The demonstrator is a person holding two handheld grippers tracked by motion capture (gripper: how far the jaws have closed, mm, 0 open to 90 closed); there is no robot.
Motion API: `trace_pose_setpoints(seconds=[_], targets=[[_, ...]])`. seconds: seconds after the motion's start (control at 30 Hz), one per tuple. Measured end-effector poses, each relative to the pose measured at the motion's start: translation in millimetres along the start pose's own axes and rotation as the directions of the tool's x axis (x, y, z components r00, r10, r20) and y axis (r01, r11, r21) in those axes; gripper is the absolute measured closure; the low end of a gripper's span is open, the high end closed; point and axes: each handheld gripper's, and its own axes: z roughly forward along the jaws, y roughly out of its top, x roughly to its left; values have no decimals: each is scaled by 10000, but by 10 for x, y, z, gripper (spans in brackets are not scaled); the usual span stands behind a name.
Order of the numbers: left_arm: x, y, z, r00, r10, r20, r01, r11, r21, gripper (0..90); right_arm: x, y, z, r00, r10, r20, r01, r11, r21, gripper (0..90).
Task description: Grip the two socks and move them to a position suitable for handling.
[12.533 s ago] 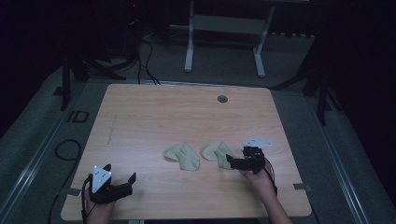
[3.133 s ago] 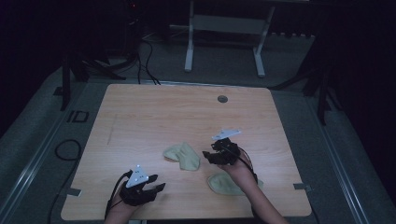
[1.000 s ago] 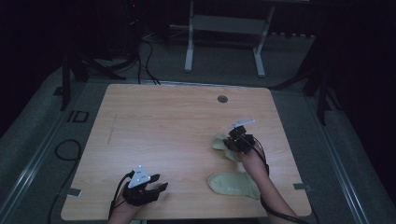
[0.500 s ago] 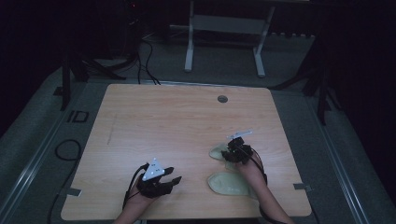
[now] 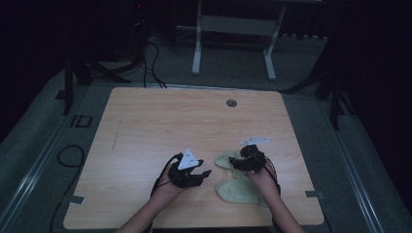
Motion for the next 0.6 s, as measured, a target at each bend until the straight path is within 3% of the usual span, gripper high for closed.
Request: trace_pose_setpoints(seconds=[0.1,0.17,0.23,0.3,0.47,0.6], targets=[[0,122,139,9997,229,16,-229,9997,-54,514,51,-55,-145,9998,-199,33,201,9990,-397,598],[-14,183,230,9982,572,-186,-573,9984,-25,540,78,-92,-197,9996,-204,-191,195,9988,-458,609],[-17,236,322,9943,991,-383,-990,9951,42,642,118,-129,-198,9990,-357,-276,348,9988,-337,610],[-11,261,369,9941,1027,-356,-1025,9947,63,728,141,-150,-189,9987,-464,-227,458,9986,-246,609],[-16,320,657,9890,1474,-99,-1460,9853,884,827,204,-251,-89,9984,-548,-98,549,9985,65,567],[18,287,853,9896,1440,-30,-1414,9749,1718,851,209,-296,-28,9979,-645,67,643,9973,342,565]])
